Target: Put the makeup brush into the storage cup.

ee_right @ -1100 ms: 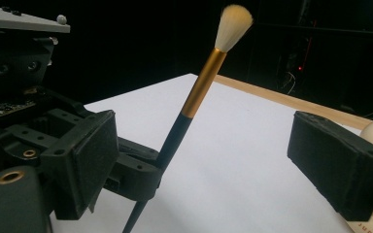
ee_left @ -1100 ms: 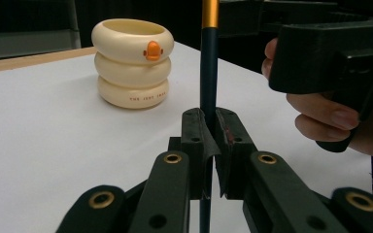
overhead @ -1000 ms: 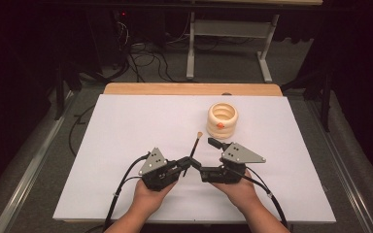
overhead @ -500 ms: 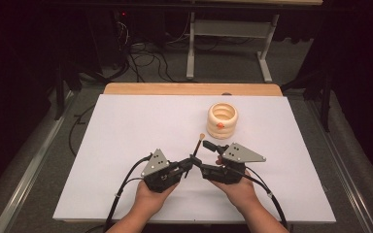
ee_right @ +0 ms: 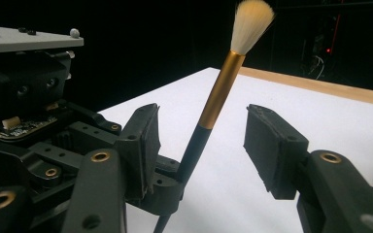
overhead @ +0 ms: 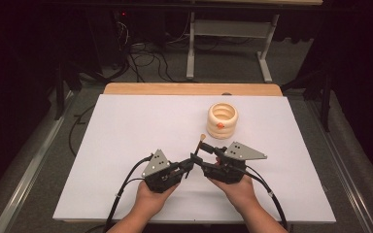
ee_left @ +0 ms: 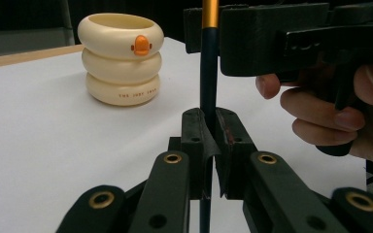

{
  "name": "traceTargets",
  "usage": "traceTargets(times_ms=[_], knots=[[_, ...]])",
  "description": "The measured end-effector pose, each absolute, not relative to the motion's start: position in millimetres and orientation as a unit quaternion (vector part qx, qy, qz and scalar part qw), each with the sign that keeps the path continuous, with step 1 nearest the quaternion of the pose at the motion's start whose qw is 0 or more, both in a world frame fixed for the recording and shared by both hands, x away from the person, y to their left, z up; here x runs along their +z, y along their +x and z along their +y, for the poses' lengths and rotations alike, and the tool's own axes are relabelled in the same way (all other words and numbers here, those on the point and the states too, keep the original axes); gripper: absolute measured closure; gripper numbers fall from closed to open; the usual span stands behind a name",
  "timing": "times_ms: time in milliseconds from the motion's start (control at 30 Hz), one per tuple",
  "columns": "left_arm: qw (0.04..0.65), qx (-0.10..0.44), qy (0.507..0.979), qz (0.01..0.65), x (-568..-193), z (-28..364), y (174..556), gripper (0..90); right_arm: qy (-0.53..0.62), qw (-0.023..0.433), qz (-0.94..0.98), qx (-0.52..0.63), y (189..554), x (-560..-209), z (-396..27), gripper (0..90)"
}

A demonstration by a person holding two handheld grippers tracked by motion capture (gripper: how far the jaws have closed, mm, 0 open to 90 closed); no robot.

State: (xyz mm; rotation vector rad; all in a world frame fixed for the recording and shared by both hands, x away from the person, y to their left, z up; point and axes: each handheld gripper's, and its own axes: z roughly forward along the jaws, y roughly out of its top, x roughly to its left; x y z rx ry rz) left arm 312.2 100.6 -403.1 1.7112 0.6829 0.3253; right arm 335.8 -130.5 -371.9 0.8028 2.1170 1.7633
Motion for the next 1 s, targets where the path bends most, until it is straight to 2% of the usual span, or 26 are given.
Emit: traceTargets(times_ms=[167, 633, 1000], knots=[[0.595, 0.139, 0.735, 0.295, -403.1, 100.5, 312.4, 83.6, 0.278, 0.135, 0.729, 0.610, 335.7, -372.4, -130.6, 50.1], [0.597, 0.139, 0.734, 0.294, -402.6, 100.9, 311.9, 83.6, 0.284, 0.113, 0.718, 0.625, 337.7, -375.6, -132.8, 62.6], [0.598, 0.139, 0.733, 0.292, -402.7, 100.2, 311.6, 83.5, 0.291, 0.090, 0.712, 0.633, 340.1, -377.6, -134.5, 68.6]])
